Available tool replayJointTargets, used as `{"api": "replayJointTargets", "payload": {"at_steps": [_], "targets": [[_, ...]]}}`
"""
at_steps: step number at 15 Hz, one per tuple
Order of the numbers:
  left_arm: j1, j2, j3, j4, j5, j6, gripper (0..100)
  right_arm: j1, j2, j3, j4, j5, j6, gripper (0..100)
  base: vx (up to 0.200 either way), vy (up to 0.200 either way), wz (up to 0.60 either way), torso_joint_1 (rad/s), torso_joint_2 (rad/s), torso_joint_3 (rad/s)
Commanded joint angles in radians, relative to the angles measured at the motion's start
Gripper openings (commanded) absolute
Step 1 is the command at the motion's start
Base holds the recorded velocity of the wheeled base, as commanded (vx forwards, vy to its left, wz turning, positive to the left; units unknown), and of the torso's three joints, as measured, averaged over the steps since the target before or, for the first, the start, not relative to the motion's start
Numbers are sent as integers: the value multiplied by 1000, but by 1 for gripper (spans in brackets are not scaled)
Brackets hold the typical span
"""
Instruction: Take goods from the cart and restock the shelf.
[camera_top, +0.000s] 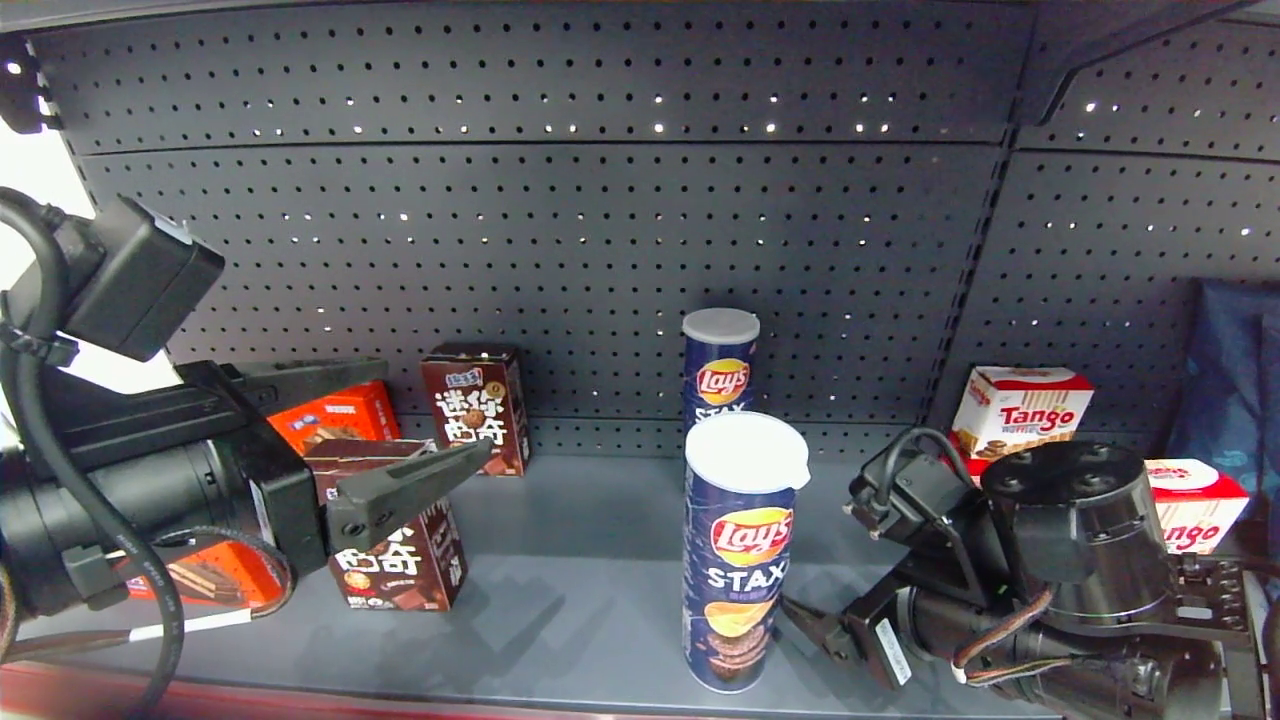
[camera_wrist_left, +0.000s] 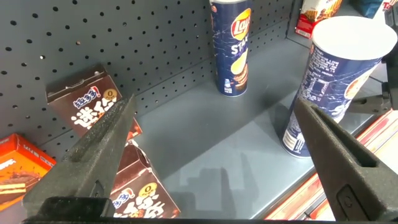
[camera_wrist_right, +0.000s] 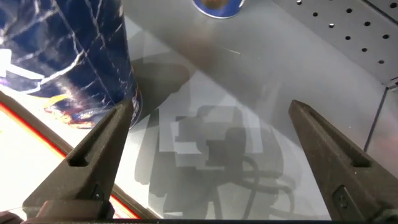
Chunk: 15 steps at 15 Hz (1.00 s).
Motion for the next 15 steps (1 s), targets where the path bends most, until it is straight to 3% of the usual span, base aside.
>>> {"api": "replayJointTargets", "payload": {"at_steps": [1, 15], "targets": [[0, 0, 3, 0, 0, 0, 100, 1, 5, -1, -1, 0, -1, 100, 0, 0, 0, 0, 0, 0], [2, -23, 10, -3, -1, -2, 100, -60, -139, 62, -1, -8, 4, 100, 0, 0, 0, 0, 0, 0]]}}
